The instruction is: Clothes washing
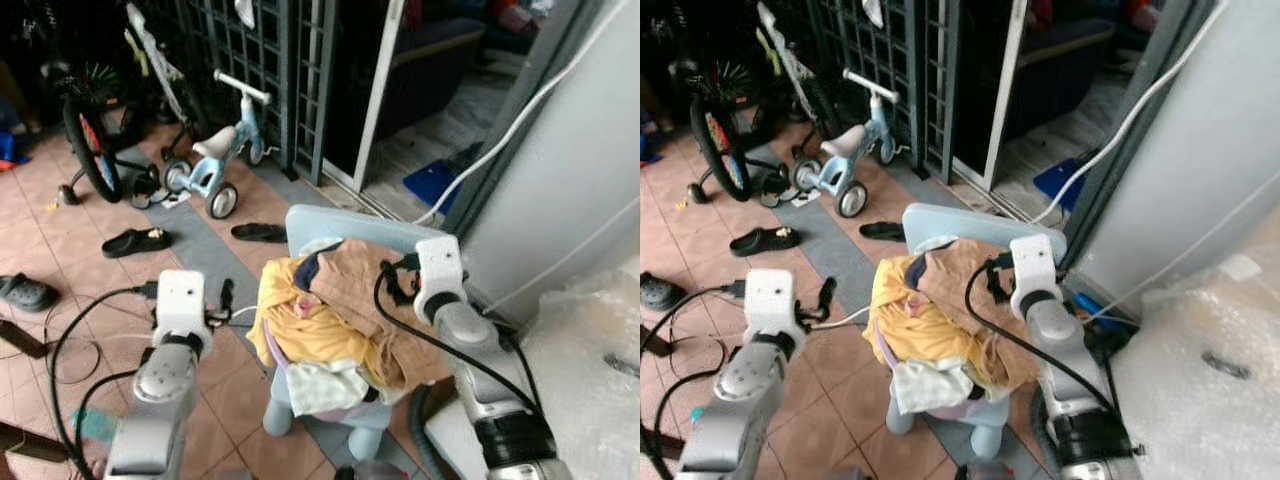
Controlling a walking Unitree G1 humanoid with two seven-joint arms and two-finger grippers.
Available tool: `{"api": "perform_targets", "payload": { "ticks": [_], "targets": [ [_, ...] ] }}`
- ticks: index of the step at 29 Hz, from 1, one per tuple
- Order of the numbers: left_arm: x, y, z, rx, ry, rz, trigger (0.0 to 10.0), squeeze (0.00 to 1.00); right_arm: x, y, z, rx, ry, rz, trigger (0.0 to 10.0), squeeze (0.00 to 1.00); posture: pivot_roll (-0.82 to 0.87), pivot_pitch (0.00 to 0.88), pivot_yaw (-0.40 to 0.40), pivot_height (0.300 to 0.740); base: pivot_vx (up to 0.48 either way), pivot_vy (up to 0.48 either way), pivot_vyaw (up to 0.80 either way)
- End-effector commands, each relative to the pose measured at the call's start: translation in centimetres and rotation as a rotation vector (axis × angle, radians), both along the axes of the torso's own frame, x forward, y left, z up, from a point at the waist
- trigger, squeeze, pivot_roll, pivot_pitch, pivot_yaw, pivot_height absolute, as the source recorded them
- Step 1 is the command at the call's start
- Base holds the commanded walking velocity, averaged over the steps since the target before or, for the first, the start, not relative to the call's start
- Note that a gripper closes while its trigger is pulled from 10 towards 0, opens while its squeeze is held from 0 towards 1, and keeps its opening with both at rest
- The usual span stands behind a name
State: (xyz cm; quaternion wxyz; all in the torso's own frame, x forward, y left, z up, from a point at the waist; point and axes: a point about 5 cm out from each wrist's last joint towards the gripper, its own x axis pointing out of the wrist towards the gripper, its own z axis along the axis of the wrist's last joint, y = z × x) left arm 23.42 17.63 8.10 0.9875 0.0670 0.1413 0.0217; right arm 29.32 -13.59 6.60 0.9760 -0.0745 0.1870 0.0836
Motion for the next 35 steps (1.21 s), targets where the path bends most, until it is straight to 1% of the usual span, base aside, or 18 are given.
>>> {"api": "perform_targets", "payload": {
  "ticks": [1,2,7,8,9,10,14,16,18,19,21,22,24,25,29,31,32,35],
  "targets": [
    [-0.1,-0.5,0.4,0.008,-0.009,-0.031,10.0,0.00,-0.2,-0.5,-0.7,-0.015,0.055,-0.003,10.0,0.00,0.05,0.050,-0.042,0.740,0.000,0.000,0.00],
    [-0.6,-0.4,0.5,0.005,0.001,-0.023,10.0,0.00,-0.6,-0.1,-1.7,0.011,0.131,0.032,10.0,0.00,0.06,0.065,-0.051,0.740,0.000,0.000,0.00],
    [-1.0,-0.5,0.8,-0.001,0.002,-0.017,10.0,0.00,-0.6,0.1,-2.3,0.015,0.172,0.069,10.0,0.00,0.08,0.087,-0.064,0.740,0.000,0.000,0.00],
    [-1.1,-0.6,0.8,-0.003,0.005,-0.019,10.0,0.00,-0.5,0.2,-2.5,0.007,0.184,0.073,8.0,0.00,0.08,0.087,-0.064,0.740,0.000,0.000,0.00],
    [-1.2,-0.6,0.7,-0.003,0.008,-0.022,10.0,0.00,-0.3,0.1,-2.7,0.000,0.193,0.070,4.4,0.00,0.08,0.087,-0.064,0.740,0.000,0.000,0.00],
    [-1.3,-0.7,0.7,-0.003,0.011,-0.023,10.0,0.00,-0.1,0.1,-2.8,0.002,0.198,0.065,0.0,0.00,0.08,0.090,-0.070,0.740,0.000,0.000,0.00],
    [-1.1,-0.6,0.6,0.000,0.013,-0.027,10.0,0.00,0.3,0.3,-2.7,0.017,0.200,0.050,0.0,0.00,0.08,0.089,-0.075,0.740,0.000,0.000,0.00],
    [-0.7,-0.6,0.8,0.005,0.008,-0.026,10.0,0.00,0.5,0.6,-2.7,0.039,0.211,0.036,0.0,0.00,0.08,0.083,-0.077,0.740,0.000,0.000,0.00],
    [-0.3,-0.6,1.0,0.009,0.003,-0.025,10.0,0.00,0.6,0.8,-2.8,0.057,0.224,0.028,0.0,0.00,0.08,0.106,-0.070,0.740,0.000,0.000,0.00],
    [-0.1,-0.6,1.2,0.010,-0.004,-0.021,10.0,0.00,0.6,0.9,-2.9,0.075,0.234,0.020,0.0,0.00,0.08,0.089,-0.069,0.740,0.000,0.000,0.00],
    [-0.2,-0.6,1.2,0.009,-0.008,-0.019,10.0,0.00,0.5,1.0,-2.9,0.080,0.236,0.018,0.0,0.00,0.08,0.089,-0.069,0.740,0.000,0.000,0.00],
    [0.0,-0.5,1.4,0.005,-0.016,-0.013,10.0,0.00,0.6,1.1,-2.9,0.087,0.235,0.013,0.0,0.00,0.08,0.063,-0.067,0.740,0.000,0.000,0.00],
    [0.2,-0.3,1.6,0.006,-0.028,-0.010,10.0,0.00,0.8,1.3,-2.7,0.096,0.232,0.007,0.0,0.00,0.07,0.062,-0.063,0.740,0.000,0.000,0.00],
    [0.3,-0.2,1.6,0.010,-0.031,-0.011,10.0,0.00,1.0,1.4,-2.6,0.101,0.230,0.003,0.0,0.00,0.06,0.048,-0.057,0.740,0.000,0.000,0.00],
    [0.7,-0.2,1.7,0.021,-0.042,-0.018,10.0,0.00,1.2,1.2,-2.3,0.103,0.222,-0.010,0.0,0.00,0.05,0.047,-0.048,0.740,0.000,0.000,0.00],
    [1.3,-0.3,2.1,0.028,-0.055,-0.025,10.0,0.00,1.3,0.8,-2.1,0.117,0.217,-0.034,0.0,0.00,0.04,0.046,-0.043,0.740,0.000,0.000,0.00],
    [1.3,-0.3,2.1,0.028,-0.055,-0.025,10.0,0.00,1.3,0.8,-2.1,0.117,0.217,-0.034,0.0,0.00,0.04,0.046,-0.043,0.740,0.000,0.000,0.00],
    [2.1,-1.0,2.6,0.046,-0.052,-0.040,10.0,0.00,1.4,0.5,-1.4,0.139,0.200,-0.051,0.0,0.00,0.03,0.054,-0.037,0.740,0.000,0.000,0.00]
  ]
}}
